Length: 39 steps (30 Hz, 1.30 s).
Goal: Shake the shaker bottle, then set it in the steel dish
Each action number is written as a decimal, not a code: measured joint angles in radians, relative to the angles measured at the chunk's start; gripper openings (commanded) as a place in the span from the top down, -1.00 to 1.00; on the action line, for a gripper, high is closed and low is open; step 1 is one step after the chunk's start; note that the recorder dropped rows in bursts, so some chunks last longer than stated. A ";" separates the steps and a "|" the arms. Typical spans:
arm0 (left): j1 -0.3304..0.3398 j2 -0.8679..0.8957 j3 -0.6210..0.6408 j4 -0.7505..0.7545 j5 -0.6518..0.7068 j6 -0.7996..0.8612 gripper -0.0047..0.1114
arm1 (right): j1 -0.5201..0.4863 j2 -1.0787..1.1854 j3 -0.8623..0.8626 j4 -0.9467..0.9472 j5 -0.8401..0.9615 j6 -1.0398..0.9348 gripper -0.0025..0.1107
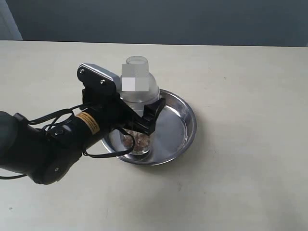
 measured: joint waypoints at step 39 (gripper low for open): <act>0.000 -0.092 0.000 0.025 0.128 -0.027 -0.90 | 0.000 0.000 0.000 0.000 0.000 0.000 0.97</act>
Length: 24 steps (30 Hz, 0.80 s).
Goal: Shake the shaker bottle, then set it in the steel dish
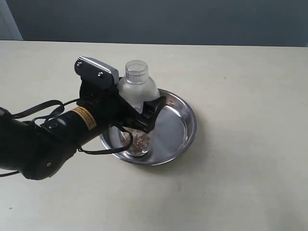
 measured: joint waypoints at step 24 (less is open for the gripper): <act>0.000 -0.120 0.000 -0.008 0.012 0.052 -0.89 | 0.000 0.000 0.000 0.000 0.000 0.000 0.97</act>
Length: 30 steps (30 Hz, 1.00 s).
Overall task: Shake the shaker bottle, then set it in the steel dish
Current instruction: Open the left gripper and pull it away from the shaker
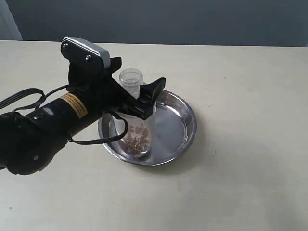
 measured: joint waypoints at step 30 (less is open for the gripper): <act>0.004 -0.554 0.002 -0.181 0.559 0.305 0.91 | 0.000 0.000 0.000 0.000 0.000 0.000 0.97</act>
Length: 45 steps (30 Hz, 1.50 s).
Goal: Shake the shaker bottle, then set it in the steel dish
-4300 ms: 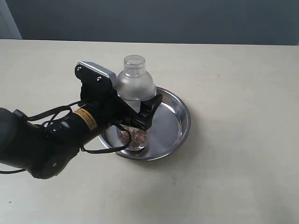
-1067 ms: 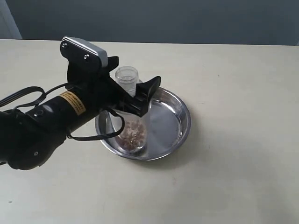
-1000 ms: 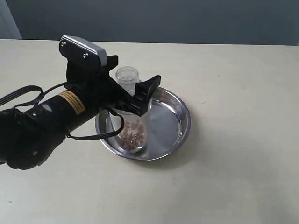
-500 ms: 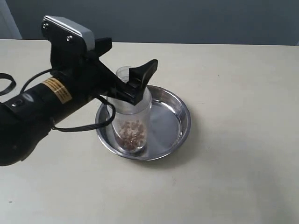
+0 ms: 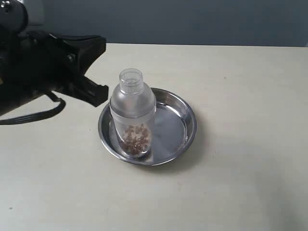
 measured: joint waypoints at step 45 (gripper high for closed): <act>0.519 -1.074 0.551 0.234 0.548 -0.267 0.91 | 0.000 0.000 0.000 0.000 0.000 0.000 0.97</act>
